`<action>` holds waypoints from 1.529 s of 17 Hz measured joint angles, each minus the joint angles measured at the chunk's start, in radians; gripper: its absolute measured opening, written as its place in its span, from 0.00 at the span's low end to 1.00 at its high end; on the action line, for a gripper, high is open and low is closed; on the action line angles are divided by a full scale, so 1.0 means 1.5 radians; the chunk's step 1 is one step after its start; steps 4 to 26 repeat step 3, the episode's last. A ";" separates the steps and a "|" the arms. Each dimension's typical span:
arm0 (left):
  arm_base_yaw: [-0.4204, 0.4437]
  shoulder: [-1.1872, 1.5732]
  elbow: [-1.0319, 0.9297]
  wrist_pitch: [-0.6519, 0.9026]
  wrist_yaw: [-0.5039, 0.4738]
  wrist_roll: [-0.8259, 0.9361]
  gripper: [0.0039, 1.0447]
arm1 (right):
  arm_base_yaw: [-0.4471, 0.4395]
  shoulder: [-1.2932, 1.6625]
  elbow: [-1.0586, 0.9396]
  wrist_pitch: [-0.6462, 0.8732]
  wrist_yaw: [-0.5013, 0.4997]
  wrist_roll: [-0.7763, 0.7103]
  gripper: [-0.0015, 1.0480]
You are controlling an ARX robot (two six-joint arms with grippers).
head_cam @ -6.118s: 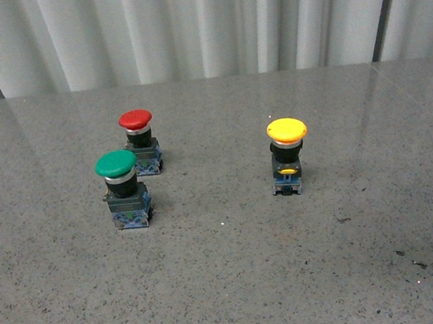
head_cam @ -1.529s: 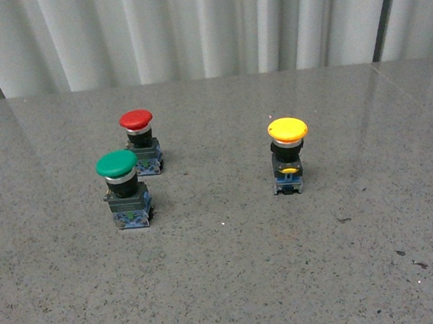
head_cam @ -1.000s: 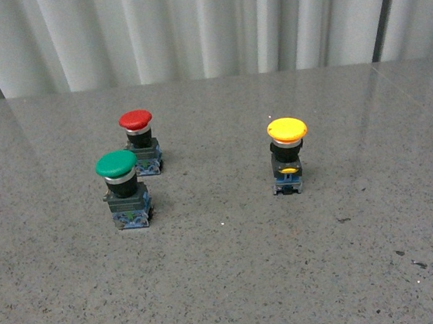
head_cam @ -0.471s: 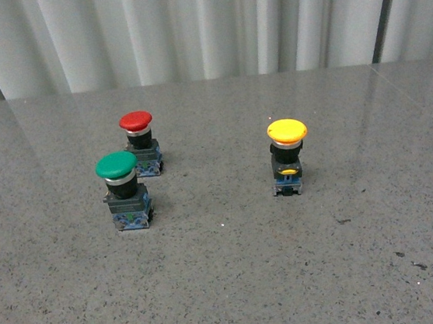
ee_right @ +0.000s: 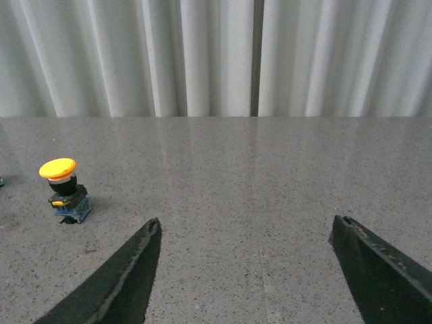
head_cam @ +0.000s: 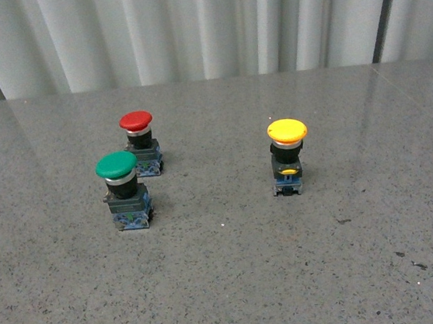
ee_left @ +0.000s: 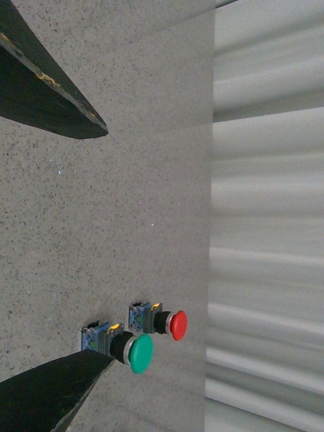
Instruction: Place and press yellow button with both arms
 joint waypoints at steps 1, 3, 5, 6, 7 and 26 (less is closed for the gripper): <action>0.000 0.000 0.000 0.000 0.000 0.000 0.94 | 0.000 0.000 0.000 0.000 0.000 0.000 0.88; 0.000 0.000 0.000 0.000 0.000 0.000 0.94 | 0.000 0.000 0.000 0.000 0.000 0.000 0.94; 0.000 0.000 0.000 0.000 0.000 0.000 0.94 | 0.000 0.000 0.000 0.000 0.000 0.000 0.94; 0.000 0.000 0.000 0.000 0.000 0.000 0.94 | 0.000 0.000 0.000 0.000 0.000 0.000 0.94; 0.000 0.000 0.000 0.000 0.000 0.000 0.94 | 0.000 0.000 0.000 0.000 0.000 0.000 0.94; 0.000 0.000 0.000 0.000 0.000 0.000 0.94 | 0.000 0.000 0.000 0.000 0.000 0.000 0.94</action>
